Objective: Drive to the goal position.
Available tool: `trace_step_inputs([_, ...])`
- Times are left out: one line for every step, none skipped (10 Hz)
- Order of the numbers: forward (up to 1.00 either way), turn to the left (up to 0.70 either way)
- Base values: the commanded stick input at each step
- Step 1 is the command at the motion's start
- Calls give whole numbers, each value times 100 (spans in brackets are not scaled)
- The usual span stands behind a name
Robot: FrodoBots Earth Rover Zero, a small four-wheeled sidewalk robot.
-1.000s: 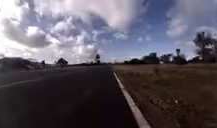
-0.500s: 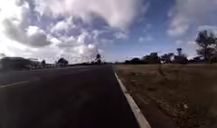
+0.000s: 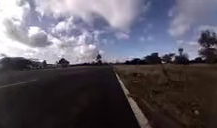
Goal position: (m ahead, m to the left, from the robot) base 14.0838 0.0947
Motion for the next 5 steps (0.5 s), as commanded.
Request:
trace_step_inputs([50,0])
trace_step_inputs([50,0])
trace_step_inputs([50,0])
trace_step_inputs([50,0])
trace_step_inputs([50,0])
